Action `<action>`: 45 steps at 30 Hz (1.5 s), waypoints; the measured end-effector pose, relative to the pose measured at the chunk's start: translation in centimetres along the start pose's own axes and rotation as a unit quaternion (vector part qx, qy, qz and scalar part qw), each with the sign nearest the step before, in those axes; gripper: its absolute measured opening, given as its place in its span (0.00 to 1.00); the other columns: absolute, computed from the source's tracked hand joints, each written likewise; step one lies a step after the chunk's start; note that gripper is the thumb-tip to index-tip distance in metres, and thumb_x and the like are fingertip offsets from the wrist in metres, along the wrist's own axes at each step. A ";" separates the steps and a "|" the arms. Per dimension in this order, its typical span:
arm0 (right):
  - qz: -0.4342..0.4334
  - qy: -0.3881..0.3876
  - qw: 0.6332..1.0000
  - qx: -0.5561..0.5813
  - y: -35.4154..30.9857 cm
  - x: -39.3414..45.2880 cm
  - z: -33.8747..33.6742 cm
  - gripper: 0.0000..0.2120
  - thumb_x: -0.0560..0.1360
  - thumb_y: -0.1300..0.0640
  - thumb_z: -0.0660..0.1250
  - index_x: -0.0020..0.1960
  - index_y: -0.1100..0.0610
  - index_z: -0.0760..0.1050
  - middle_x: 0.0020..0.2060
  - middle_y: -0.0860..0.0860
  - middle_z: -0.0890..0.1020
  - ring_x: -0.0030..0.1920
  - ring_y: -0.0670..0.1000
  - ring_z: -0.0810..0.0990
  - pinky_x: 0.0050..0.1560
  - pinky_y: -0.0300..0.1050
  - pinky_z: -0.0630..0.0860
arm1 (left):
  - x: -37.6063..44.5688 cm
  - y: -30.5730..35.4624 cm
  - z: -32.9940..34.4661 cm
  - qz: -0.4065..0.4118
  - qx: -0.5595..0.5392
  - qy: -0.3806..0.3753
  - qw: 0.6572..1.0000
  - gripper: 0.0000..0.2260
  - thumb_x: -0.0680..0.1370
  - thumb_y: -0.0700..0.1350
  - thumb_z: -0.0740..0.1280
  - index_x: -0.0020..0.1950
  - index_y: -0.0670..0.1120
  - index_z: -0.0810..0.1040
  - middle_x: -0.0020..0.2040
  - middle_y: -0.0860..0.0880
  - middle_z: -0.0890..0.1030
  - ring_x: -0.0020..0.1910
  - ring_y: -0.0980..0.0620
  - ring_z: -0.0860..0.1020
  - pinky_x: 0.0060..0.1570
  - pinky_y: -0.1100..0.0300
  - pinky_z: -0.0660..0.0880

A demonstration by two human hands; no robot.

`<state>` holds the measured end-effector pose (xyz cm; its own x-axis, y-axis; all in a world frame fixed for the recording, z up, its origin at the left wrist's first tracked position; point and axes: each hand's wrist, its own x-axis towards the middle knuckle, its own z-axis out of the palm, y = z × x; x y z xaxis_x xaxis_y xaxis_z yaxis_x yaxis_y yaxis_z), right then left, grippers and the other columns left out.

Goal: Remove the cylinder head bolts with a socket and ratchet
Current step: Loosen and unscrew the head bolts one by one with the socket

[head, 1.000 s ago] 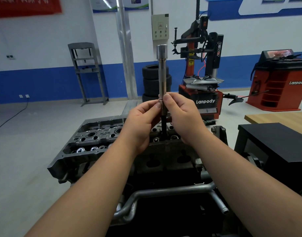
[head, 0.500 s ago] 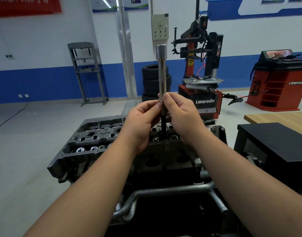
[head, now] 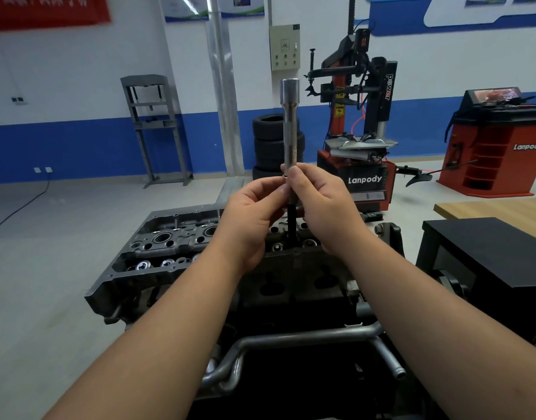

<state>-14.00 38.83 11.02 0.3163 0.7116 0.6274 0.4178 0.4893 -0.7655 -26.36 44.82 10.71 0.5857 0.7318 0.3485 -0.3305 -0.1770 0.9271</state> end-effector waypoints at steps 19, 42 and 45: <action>-0.007 0.001 1.000 -0.024 0.0 -0.1 0.0 0.08 0.81 0.47 0.64 0.54 0.51 0.75 0.40 0.44 0.82 0.45 0.43 0.82 0.45 0.41 0.80 | -0.1 -0.1 0.0 0.016 0.016 0.007 1.000 0.09 0.74 0.47 0.73 0.52 0.48 0.83 0.46 0.52 0.87 0.45 0.58 0.85 0.41 0.68 0.79; -0.006 -0.010 1.000 0.006 0.0 -0.1 -0.1 0.11 0.83 0.49 0.61 0.56 0.51 0.81 0.46 0.47 0.84 0.50 0.46 0.83 0.53 0.46 0.81 | 0.0 0.0 0.0 0.002 -0.012 0.001 1.000 0.08 0.80 0.47 0.68 0.56 0.49 0.84 0.51 0.49 0.87 0.53 0.53 0.85 0.49 0.62 0.80; -0.006 -0.007 1.000 0.011 0.1 0.0 0.0 0.07 0.81 0.49 0.64 0.55 0.51 0.76 0.43 0.41 0.84 0.47 0.42 0.83 0.47 0.38 0.80 | -0.2 0.0 0.1 0.023 0.005 0.012 1.000 0.14 0.71 0.52 0.73 0.53 0.48 0.83 0.47 0.52 0.87 0.46 0.57 0.85 0.43 0.66 0.79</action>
<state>-13.95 38.86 10.95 0.2995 0.7126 0.6345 0.4023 0.5087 -0.7612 -26.39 44.61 10.60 0.5528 0.7376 0.3879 -0.3489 -0.2179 0.9115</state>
